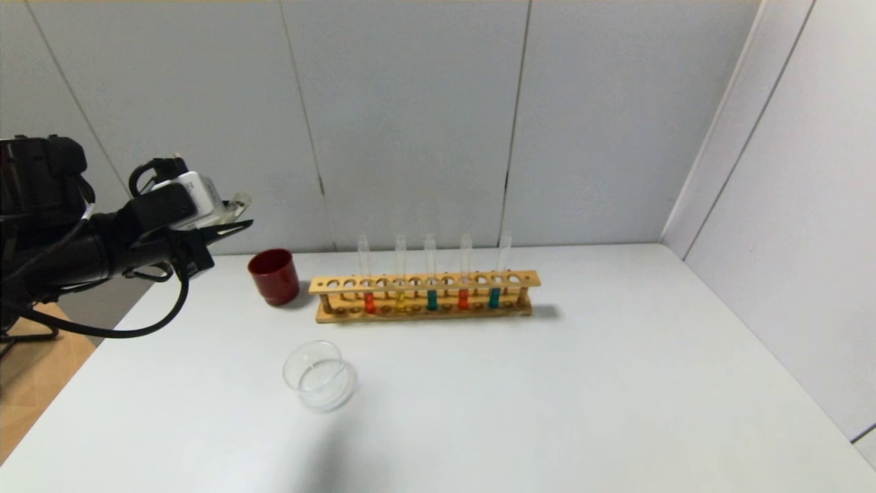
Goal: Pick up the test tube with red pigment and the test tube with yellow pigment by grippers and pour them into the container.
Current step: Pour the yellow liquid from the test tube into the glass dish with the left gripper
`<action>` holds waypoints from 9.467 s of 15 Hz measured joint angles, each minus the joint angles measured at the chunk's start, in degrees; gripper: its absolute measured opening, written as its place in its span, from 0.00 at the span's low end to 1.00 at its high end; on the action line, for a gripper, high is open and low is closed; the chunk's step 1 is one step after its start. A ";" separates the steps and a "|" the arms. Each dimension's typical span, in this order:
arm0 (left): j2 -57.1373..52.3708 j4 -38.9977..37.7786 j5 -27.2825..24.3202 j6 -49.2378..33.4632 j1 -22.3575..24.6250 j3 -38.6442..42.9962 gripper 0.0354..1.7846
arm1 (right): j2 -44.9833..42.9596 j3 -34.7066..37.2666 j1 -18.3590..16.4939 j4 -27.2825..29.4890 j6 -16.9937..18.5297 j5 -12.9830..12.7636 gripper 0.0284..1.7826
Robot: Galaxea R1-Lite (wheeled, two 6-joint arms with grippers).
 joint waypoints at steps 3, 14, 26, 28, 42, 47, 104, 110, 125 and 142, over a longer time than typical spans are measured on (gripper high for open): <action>-1.27 -0.48 -2.32 2.35 -1.01 4.90 0.17 | 0.00 0.00 0.00 -0.02 0.00 0.00 0.98; 0.09 -4.34 -2.39 15.27 2.38 9.97 0.17 | 0.00 0.00 0.00 -0.02 0.00 -0.02 0.98; 0.63 -7.08 -5.07 22.86 1.66 9.78 0.17 | 0.00 0.00 0.00 -0.02 0.00 0.00 0.98; 2.05 -11.61 -7.66 24.73 2.35 9.80 0.17 | 0.00 0.00 0.00 0.00 0.00 0.00 0.98; 7.31 -17.37 -10.34 31.18 3.04 11.82 0.17 | 0.00 0.00 0.00 -0.02 0.00 0.00 0.98; 8.23 -17.68 -10.61 32.40 3.01 11.57 0.17 | 0.00 0.00 0.00 -0.02 0.00 0.00 0.98; 17.40 -17.68 -8.33 47.03 0.74 5.95 0.17 | 0.00 0.00 0.00 -0.02 0.00 0.00 0.98; 17.15 -17.64 -8.57 50.46 0.56 6.08 0.17 | 0.00 0.00 0.00 0.00 0.00 0.00 0.98; 16.80 -17.70 -8.18 51.99 -0.22 5.97 0.17 | 0.00 0.00 0.00 0.00 0.00 0.00 0.98; 16.63 -15.45 -14.38 58.05 -0.30 5.73 0.17 | 0.00 0.00 0.00 0.00 0.00 0.00 0.98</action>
